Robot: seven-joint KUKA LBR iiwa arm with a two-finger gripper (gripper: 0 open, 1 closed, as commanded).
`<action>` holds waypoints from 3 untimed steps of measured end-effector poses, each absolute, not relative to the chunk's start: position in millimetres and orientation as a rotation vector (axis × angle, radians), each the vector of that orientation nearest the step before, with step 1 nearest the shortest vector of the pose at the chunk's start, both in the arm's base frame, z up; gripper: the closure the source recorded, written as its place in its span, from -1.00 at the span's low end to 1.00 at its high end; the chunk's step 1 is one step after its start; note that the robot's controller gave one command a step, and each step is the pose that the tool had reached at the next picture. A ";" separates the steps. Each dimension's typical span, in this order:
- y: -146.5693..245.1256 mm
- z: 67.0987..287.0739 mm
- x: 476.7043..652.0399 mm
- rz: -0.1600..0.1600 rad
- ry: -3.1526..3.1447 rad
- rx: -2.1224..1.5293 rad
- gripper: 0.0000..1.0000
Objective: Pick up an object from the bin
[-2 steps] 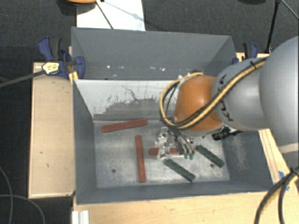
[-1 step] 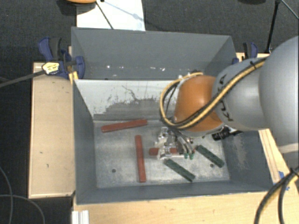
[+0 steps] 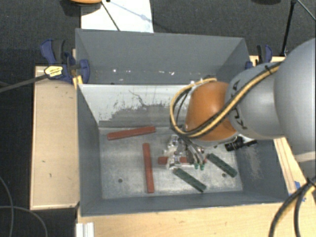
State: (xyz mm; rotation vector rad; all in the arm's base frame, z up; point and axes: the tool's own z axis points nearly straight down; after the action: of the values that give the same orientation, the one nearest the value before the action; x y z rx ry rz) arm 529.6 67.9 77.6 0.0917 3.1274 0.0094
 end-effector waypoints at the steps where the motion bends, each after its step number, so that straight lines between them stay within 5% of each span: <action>1: 56.7 76.8 531.9 0.015 3.128 0.029 1.00; 3: 48.4 76.4 530.7 0.014 3.124 0.018 1.00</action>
Offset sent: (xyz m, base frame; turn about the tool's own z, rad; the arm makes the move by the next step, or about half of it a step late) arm -0.0091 -0.0177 -0.0076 0.0062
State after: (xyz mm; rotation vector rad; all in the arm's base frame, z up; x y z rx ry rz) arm 530.7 48.4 76.4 0.0177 3.1238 0.0141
